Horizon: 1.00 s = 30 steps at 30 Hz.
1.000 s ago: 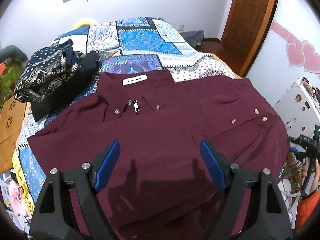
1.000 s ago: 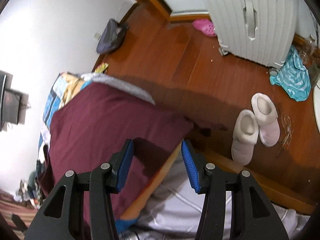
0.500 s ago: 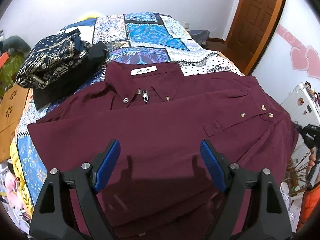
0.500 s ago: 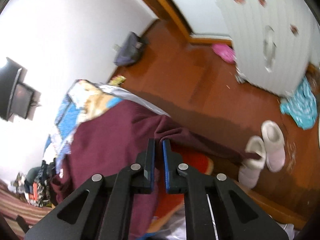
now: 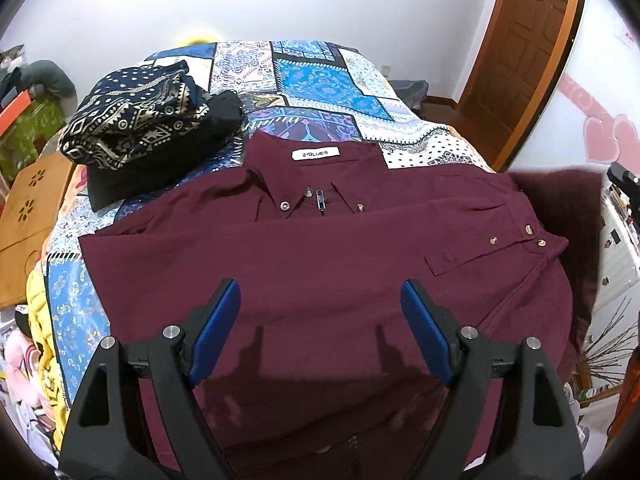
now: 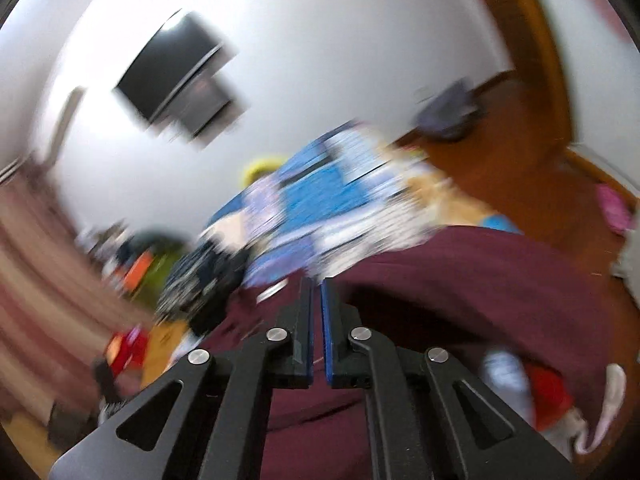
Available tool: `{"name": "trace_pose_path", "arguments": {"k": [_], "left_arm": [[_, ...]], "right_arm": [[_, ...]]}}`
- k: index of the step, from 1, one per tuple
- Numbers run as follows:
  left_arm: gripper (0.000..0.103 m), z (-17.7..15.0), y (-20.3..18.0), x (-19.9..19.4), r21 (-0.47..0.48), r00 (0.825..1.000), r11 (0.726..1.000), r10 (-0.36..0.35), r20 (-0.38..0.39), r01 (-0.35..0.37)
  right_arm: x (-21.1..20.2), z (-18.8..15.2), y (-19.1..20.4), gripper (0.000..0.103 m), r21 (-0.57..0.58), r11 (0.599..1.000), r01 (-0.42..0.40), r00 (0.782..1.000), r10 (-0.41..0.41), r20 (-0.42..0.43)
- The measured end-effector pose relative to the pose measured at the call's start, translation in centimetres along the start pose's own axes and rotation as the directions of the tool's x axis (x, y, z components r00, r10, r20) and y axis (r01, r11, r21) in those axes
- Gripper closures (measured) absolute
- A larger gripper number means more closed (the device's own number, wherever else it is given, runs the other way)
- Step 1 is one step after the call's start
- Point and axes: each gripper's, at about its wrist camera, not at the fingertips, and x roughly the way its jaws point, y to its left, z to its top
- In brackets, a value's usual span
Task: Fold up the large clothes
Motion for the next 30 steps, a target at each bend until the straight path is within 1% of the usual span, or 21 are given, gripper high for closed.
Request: {"name": "trace_pose_path", "arguments": {"k": [1, 3, 5, 6, 8, 11, 12, 14, 15, 16, 17, 18, 19, 20, 23, 24, 26, 27, 28, 30], "left_arm": [[0.021, -0.1, 0.1, 0.0, -0.004, 1.0, 1.0, -0.001, -0.001, 0.001], [0.021, -0.3, 0.4, 0.0, -0.012, 1.0, 1.0, -0.004, -0.007, 0.004], [0.021, -0.5, 0.5, 0.0, -0.015, 1.0, 1.0, -0.001, -0.012, 0.001], [0.021, -0.6, 0.5, 0.0, -0.016, 1.0, 1.0, 0.0, -0.014, -0.001], [0.021, -0.8, 0.5, -0.1, -0.013, 1.0, 1.0, 0.003, -0.012, -0.003], [0.021, -1.0, 0.4, -0.2, -0.005, 1.0, 1.0, 0.005, -0.011, -0.005], [0.021, -0.9, 0.3, -0.1, 0.0, 1.0, 1.0, 0.01, -0.011, -0.01], [0.021, -0.8, 0.0, 0.0, 0.008, 1.0, 1.0, 0.018, -0.01, -0.018], [0.021, -0.8, -0.1, 0.1, 0.01, 1.0, 1.0, 0.019, -0.009, -0.019], [0.021, -0.7, -0.2, 0.2, 0.011, 1.0, 1.0, 0.016, -0.008, -0.016], [0.021, -0.6, -0.4, 0.3, 0.01, 1.0, 1.0, 0.012, -0.008, -0.012], [0.021, -0.5, -0.6, 0.4, 0.009, 1.0, 1.0, 0.004, -0.008, -0.004], [0.021, -0.4, -0.8, 0.5, 0.01, 1.0, 1.0, -0.001, -0.01, 0.001], [0.021, -0.4, -1.0, 0.6, 0.014, 1.0, 1.0, -0.004, -0.011, 0.004], [0.021, -0.2, -1.8, 0.9, 0.035, 1.0, 0.999, -0.006, -0.014, 0.007], [0.021, -0.2, -2.1, 1.0, 0.043, 1.0, 0.999, -0.007, -0.017, 0.007], [0.021, -0.1, -2.5, 1.2, 0.052, 1.0, 0.999, -0.008, -0.018, 0.009], [0.021, -0.1, -2.7, 1.2, 0.056, 1.0, 0.998, -0.008, -0.018, 0.009], [0.021, -0.1, -2.8, 1.2, 0.058, 1.0, 0.998, -0.008, -0.019, 0.01], [0.021, -0.1, -3.0, 1.4, 0.059, 1.0, 0.998, -0.01, -0.023, 0.012]], "right_arm": [[1.1, -0.8, 0.8, 0.1, -0.027, 1.0, 0.004, 0.999, -0.005, -0.033], [3.4, -2.5, 1.5, 0.1, -0.085, 0.995, 0.044, 0.994, -0.052, -0.095], [5.0, -4.0, 1.2, 0.1, -0.083, 0.995, 0.06, 0.985, -0.072, -0.156], [5.1, -4.4, 1.1, 0.1, -0.086, 0.994, 0.071, 0.982, -0.084, -0.169], [4.7, -5.1, 0.5, 0.1, -0.102, 0.986, 0.134, 0.977, -0.149, -0.155], [3.0, -4.5, 0.4, 0.099, -0.096, 0.98, 0.174, 0.974, -0.186, -0.126], [2.3, -4.3, 0.1, 0.097, -0.091, 0.977, 0.192, 0.973, -0.202, -0.114], [0.7, -3.7, -0.8, 0.079, -0.072, 0.967, 0.244, 0.964, -0.25, -0.096], [0.2, -3.5, -1.0, 0.054, -0.058, 0.963, 0.262, 0.96, -0.266, -0.091], [-0.9, -3.4, -2.1, 0.035, -0.023, 0.958, 0.285, 0.956, -0.286, -0.071], [-1.5, -3.3, -2.7, 0.032, 0.008, 0.954, 0.3, 0.953, -0.299, -0.047], [-1.9, -3.3, -2.7, 0.031, 0.029, 0.949, 0.314, 0.949, -0.313, -0.034], [-2.7, -3.4, -3.9, 0.031, 0.071, 0.938, 0.338, 0.941, -0.337, -0.03], [-2.9, -3.4, -4.4, 0.031, 0.097, 0.933, 0.348, 0.938, -0.346, -0.035], [-4.1, -4.0, -7.3, 0.031, 0.238, 0.908, 0.345, 0.938, -0.344, -0.048], [-4.4, -4.4, -8.8, 0.031, 0.297, 0.889, 0.349, 0.936, -0.348, -0.057], [-4.8, -5.1, -10.4, 0.031, 0.366, 0.859, 0.359, 0.931, -0.359, -0.071], [-4.9, -5.7, -11.7, 0.031, 0.42, 0.834, 0.358, 0.93, -0.359, -0.079], [-5.1, -6.0, -12.4, 0.031, 0.451, 0.82, 0.353, 0.931, -0.356, -0.082], [-5.0, -6.9, -14.1, 0.031, 0.524, 0.779, 0.344, 0.934, -0.344, -0.101]]}}
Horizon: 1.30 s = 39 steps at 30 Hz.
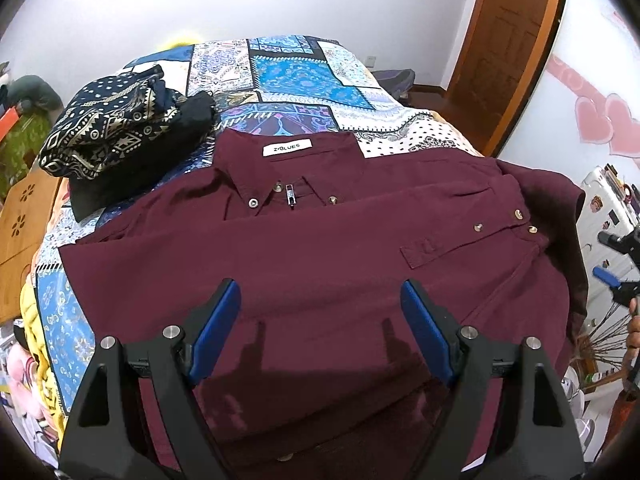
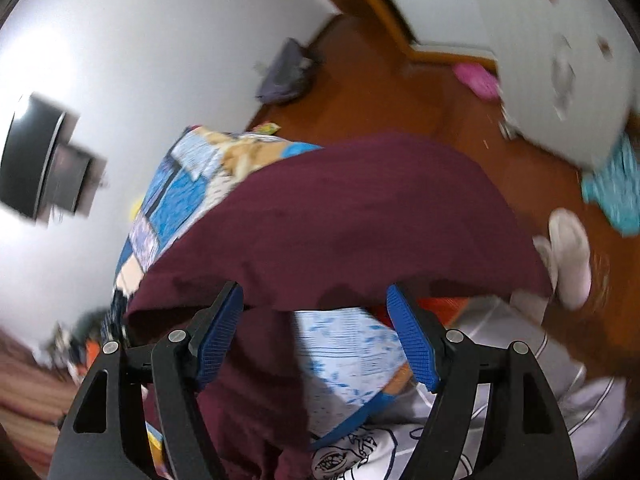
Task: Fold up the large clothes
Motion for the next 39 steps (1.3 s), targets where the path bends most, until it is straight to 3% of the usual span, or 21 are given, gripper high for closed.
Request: {"name": "trace_pose_path", "arguments": {"k": [6, 14, 15, 17, 19, 23, 27, 30, 34, 39], "left_arm": [[0.021, 0.1, 0.2, 0.5, -0.017, 1.0, 1.0, 0.0, -0.013, -0.001], [0.021, 0.0, 0.8, 1.2, -0.034, 0.999, 0.999, 0.012, -0.031, -0.014], [0.021, -0.1, 0.8, 1.2, -0.033, 0.999, 0.999, 0.017, -0.03, -0.018], [0.021, -0.1, 1.0, 1.2, -0.032, 0.999, 0.999, 0.028, -0.027, -0.029], [0.021, -0.2, 1.2, 1.1, -0.036, 0.999, 0.999, 0.031, -0.023, -0.032], [0.021, -0.2, 1.9, 0.9, -0.051, 0.999, 0.998, 0.028, -0.018, -0.029], [0.021, -0.2, 2.7, 0.5, -0.072, 1.0, 0.997, 0.03, -0.003, -0.03], [0.021, -0.3, 3.3, 0.2, -0.088, 1.0, 0.996, 0.028, 0.006, -0.027], [0.021, -0.5, 3.9, -0.5, -0.102, 0.999, 0.994, 0.03, 0.026, -0.027], [0.021, -0.6, 5.0, -2.1, -0.123, 0.997, 0.992, 0.044, 0.07, -0.035]], "right_arm": [[2.7, 0.1, -2.3, 0.031, 0.112, 0.994, -0.013, 0.998, 0.021, -0.067], [3.9, 0.9, -3.3, 0.033, 0.173, 0.984, 0.043, 0.999, -0.048, 0.023], [3.7, 1.0, -2.9, 0.039, 0.167, 0.984, 0.066, 0.996, -0.075, 0.051], [3.2, 1.4, -2.4, 0.061, 0.145, 0.982, 0.122, 0.985, -0.138, 0.103], [2.9, 2.1, -1.2, 0.091, 0.069, 0.987, 0.146, 0.979, -0.154, 0.131], [1.6, 3.6, 0.9, 0.093, -0.004, 0.992, 0.124, 0.977, -0.121, 0.175], [0.0, 4.8, 3.8, 0.098, -0.083, 0.994, 0.072, 0.974, -0.052, 0.218], [-1.7, 5.1, 7.4, 0.098, -0.19, 0.981, 0.042, 0.958, 0.014, 0.285], [-4.4, 4.5, 14.6, 0.098, -0.377, 0.926, -0.021, 0.931, 0.155, 0.331], [-5.4, 1.7, 22.7, 0.098, -0.557, 0.817, -0.151, 0.913, 0.332, 0.239]]}}
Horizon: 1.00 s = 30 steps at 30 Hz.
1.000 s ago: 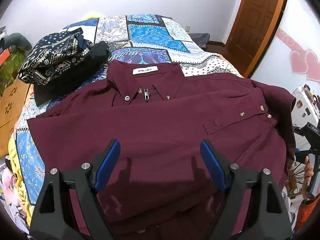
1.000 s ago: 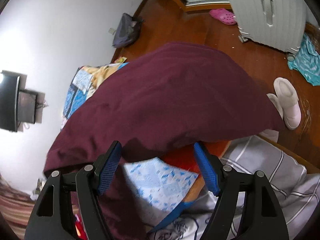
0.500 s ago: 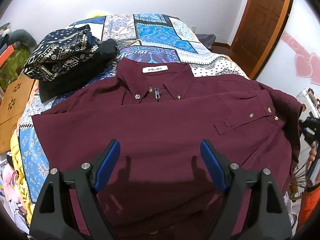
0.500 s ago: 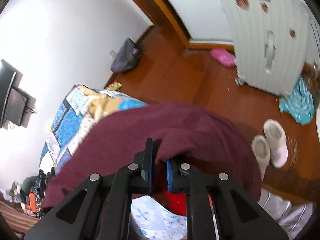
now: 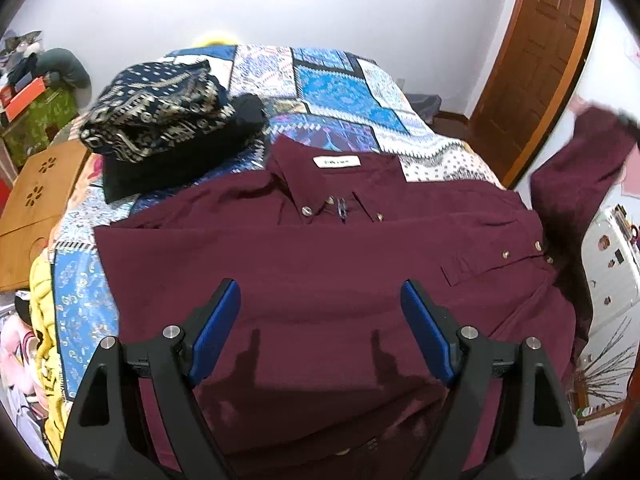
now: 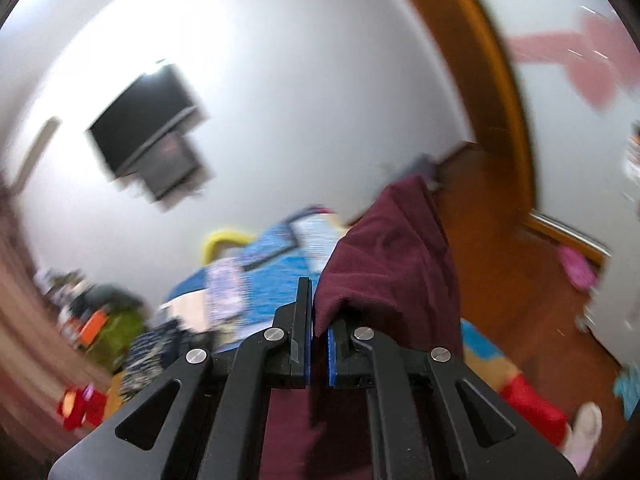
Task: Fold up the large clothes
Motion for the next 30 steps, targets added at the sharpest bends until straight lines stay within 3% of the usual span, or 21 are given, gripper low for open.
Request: {"name": "trace_pose_path", "arguments": {"k": [2, 6, 11, 12, 14, 16, 19, 22, 24, 25, 27, 28, 29, 30], "left_arm": [[0.021, 0.1, 0.5, -0.6, -0.011, 1.0, 1.0, 0.005, 0.016, -0.005], [0.021, 0.0, 2.4, -2.3, -0.048, 0.998, 0.999, 0.021, 0.055, -0.018], [0.021, -0.3, 5.1, -3.8, -0.107, 0.995, 0.993, 0.05, 0.082, -0.042], [0.021, -0.4, 5.7, -4.0, -0.12, 0.995, 0.992, 0.058, 0.083, -0.048], [0.021, -0.8, 6.6, -4.3, -0.142, 0.994, 0.988, 0.069, 0.08, -0.057], [0.021, -1.3, 7.4, -4.5, -0.16, 0.994, 0.985, 0.08, 0.076, -0.067], [0.021, -1.9, 8.3, -4.5, -0.17, 0.993, 0.981, 0.101, 0.062, -0.089], [0.021, -2.4, 8.7, -4.4, -0.17, 0.992, 0.98, 0.116, 0.048, -0.106], [0.021, -2.6, 8.7, -4.2, -0.168, 0.992, 0.98, 0.119, 0.041, -0.111], [0.021, -2.6, 8.7, -4.2, -0.166, 0.992, 0.98, 0.119, 0.039, -0.111], [0.021, -2.4, 8.3, -4.1, -0.157, 0.992, 0.981, 0.118, 0.037, -0.111], [0.021, -2.3, 8.2, -4.0, -0.151, 0.992, 0.982, 0.118, 0.038, -0.111], [0.021, -2.1, 8.0, -4.0, -0.145, 0.992, 0.983, 0.117, 0.039, -0.11], [0.021, -1.8, 7.6, -4.0, -0.137, 0.993, 0.985, 0.115, 0.041, -0.108]], "right_arm": [[0.9, -0.1, 2.7, 0.098, -0.045, 0.996, -0.072, 0.997, 0.071, -0.028], [3.6, -2.3, 8.8, 0.098, -0.126, 0.965, -0.229, 0.965, 0.207, -0.164], [8.4, -9.2, 14.3, 0.098, -0.222, 0.912, -0.345, 0.884, 0.237, -0.402], [9.6, -11.8, 15.3, 0.098, -0.243, 0.898, -0.365, 0.854, 0.22, -0.472], [11.5, -14.9, 15.9, 0.098, -0.273, 0.883, -0.382, 0.813, 0.181, -0.553], [13.1, -19.6, 15.7, 0.098, -0.293, 0.865, -0.407, 0.742, 0.126, -0.659], [14.5, -22.8, 15.1, 0.097, -0.3, 0.858, -0.417, 0.665, 0.063, -0.744], [14.7, -25.1, 14.4, 0.093, -0.323, 0.851, -0.414, 0.613, -0.003, -0.79], [14.3, -25.4, 14.4, 0.092, -0.334, 0.848, -0.411, 0.602, -0.022, -0.798], [14.3, -25.2, 14.2, 0.086, -0.32, 0.854, -0.41, 0.582, -0.025, -0.813], [14.4, -25.1, 13.9, 0.072, -0.254, 0.867, -0.429, 0.514, 0.003, -0.858], [14.0, -24.4, 13.5, 0.067, -0.208, 0.873, -0.442, 0.492, 0.041, -0.87], [13.6, -23.9, 13.2, 0.065, -0.196, 0.876, -0.441, 0.498, 0.057, -0.865], [13.0, -23.1, 12.8, 0.063, -0.21, 0.877, -0.433, 0.523, 0.054, -0.851]]}}
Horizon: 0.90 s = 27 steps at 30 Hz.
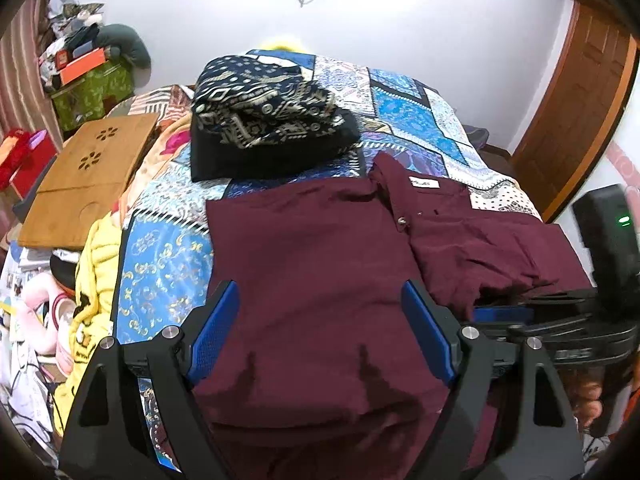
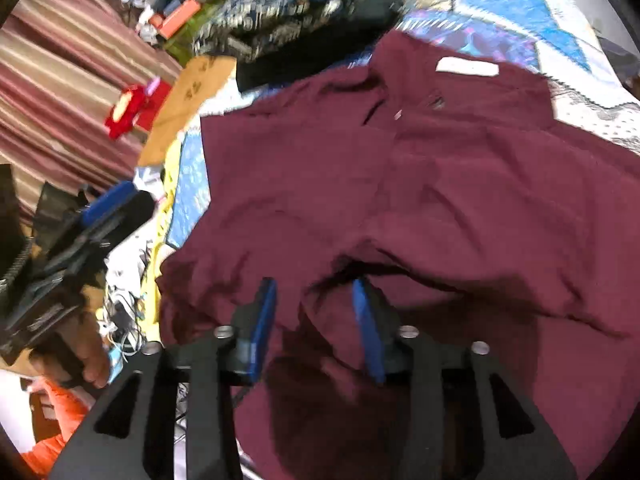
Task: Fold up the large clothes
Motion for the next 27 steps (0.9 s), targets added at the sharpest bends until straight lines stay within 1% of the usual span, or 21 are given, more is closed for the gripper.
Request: {"name": "trace_pose_path", "arguments": {"k": [3, 6, 7, 8, 9, 11, 13, 14, 15, 16, 18, 20, 21, 23, 27], "left_arm": [[0.021, 0.8, -1.8, -0.1, 0.038, 1.0, 0.999, -0.014, 0.012, 0.014], [0.021, 1.6, -3.9, 0.0, 0.09, 0.999, 0.996, -0.032, 0.02, 0.03], [0.021, 1.8, -4.8, 0.0, 0.108, 0.999, 0.993, -0.041, 0.021, 0.038], [0.02, 2.1, -5.6, 0.1, 0.125, 0.999, 0.991, -0.048, 0.02, 0.045], [0.02, 2.4, -7.0, 0.3, 0.153, 0.998, 0.987, -0.06, 0.017, 0.057], [0.018, 2.6, -8.9, 0.7, 0.195, 0.997, 0.978, -0.076, 0.008, 0.073], [0.014, 2.7, -11.4, 1.5, 0.25, 0.996, 0.964, -0.093, -0.011, 0.093], [0.013, 2.6, -12.6, 1.9, 0.276, 0.994, 0.955, -0.105, -0.018, 0.106], [0.013, 2.5, -13.6, 2.5, 0.301, 0.994, 0.947, -0.105, -0.028, 0.109], [0.013, 2.2, -15.0, 3.3, 0.333, 0.994, 0.937, -0.095, -0.047, 0.105], [0.013, 1.5, -17.3, 4.8, 0.392, 0.992, 0.913, -0.089, -0.085, 0.115], [0.013, 0.8, -19.1, 6.1, 0.431, 0.988, 0.892, -0.087, -0.126, 0.134], [0.013, 0.3, -20.2, 6.8, 0.452, 0.982, 0.878, -0.098, -0.159, 0.16], [0.013, -0.4, -21.9, 8.0, 0.478, 0.975, 0.858, -0.1, -0.201, 0.187], [0.013, -1.4, -24.6, 9.9, 0.513, 0.966, 0.834, -0.086, -0.244, 0.204]], "right_arm": [[-3.3, -1.2, -0.7, 0.061, -0.031, 0.997, 0.073, 0.993, -0.07, 0.09], [-6.3, -2.2, -2.1, 0.058, -0.025, 0.989, 0.147, 0.974, -0.14, 0.177], [-7.4, -2.5, -2.8, 0.058, -0.014, 0.983, 0.182, 0.962, -0.175, 0.208], [-8.8, -3.1, -3.6, 0.058, 0.002, 0.972, 0.233, 0.942, -0.226, 0.246], [-9.5, -3.3, -4.1, 0.058, 0.01, 0.966, 0.259, 0.931, -0.252, 0.265], [-11.3, -4.2, -5.6, 0.058, 0.031, 0.941, 0.337, 0.888, -0.329, 0.321], [-12.5, -4.9, -6.9, 0.058, 0.067, 0.912, 0.404, 0.847, -0.401, 0.35], [-13.2, -5.2, -7.3, 0.058, 0.081, 0.903, 0.423, 0.834, -0.423, 0.355], [-13.7, -5.6, -8.1, 0.058, 0.102, 0.892, 0.441, 0.821, -0.446, 0.357], [-14.1, -6.1, -9.0, 0.057, 0.127, 0.885, 0.448, 0.812, -0.463, 0.356], [-14.3, -6.7, -10.2, 0.057, 0.165, 0.879, 0.448, 0.809, -0.477, 0.344], [-14.2, -7.6, -11.7, 0.057, 0.211, 0.873, 0.439, 0.812, -0.486, 0.323], [-14.2, -7.8, -12.1, 0.058, 0.223, 0.872, 0.435, 0.814, -0.487, 0.317], [-14.0, -8.8, -13.1, 0.058, 0.256, 0.871, 0.42, 0.822, -0.485, 0.3], [-13.9, -10.4, -14.5, 0.057, 0.301, 0.866, 0.399, 0.834, -0.479, 0.273]]}}
